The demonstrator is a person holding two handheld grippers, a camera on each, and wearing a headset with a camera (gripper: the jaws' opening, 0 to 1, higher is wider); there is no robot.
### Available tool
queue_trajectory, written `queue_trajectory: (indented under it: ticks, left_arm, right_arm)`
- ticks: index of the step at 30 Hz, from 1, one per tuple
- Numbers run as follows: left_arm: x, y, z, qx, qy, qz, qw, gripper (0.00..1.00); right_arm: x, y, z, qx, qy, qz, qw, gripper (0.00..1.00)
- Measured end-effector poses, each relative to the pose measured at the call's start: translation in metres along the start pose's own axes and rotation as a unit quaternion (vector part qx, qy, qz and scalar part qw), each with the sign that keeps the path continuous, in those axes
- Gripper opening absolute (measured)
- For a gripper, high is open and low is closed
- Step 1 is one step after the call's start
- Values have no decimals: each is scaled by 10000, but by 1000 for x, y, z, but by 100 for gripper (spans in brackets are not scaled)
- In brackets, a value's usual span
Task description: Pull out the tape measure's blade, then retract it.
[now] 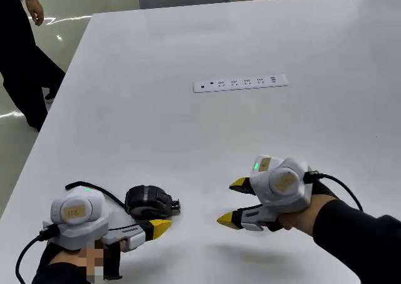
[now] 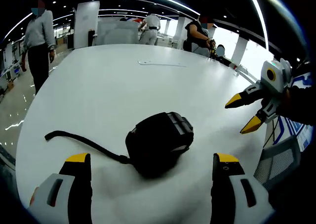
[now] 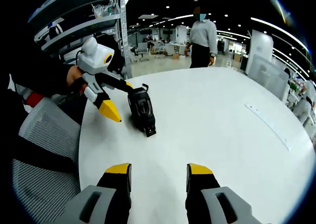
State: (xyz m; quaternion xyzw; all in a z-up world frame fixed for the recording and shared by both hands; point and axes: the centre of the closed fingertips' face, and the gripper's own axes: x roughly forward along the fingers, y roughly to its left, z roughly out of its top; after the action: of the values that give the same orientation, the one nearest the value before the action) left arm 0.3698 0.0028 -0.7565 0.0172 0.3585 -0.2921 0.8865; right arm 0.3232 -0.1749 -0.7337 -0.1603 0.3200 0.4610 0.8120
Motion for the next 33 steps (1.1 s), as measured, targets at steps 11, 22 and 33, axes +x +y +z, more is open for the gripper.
queue_trajectory:
  ticks: [11,22,33]
  left_arm:
    - [-31,-2,11,130,-349,-407,9985,99]
    - [-52,3,-2,277,-168,-498,9982,99]
    - [-67,10,-8,427,-34,-563,9975,99]
  right_arm:
    - [-47,-7,-42,535,29,-391,9978,50]
    - [-98,-19,-74,540,205,-777,9953,62]
    - [-136,-35,-103,1018,128,-1105,9886,75]
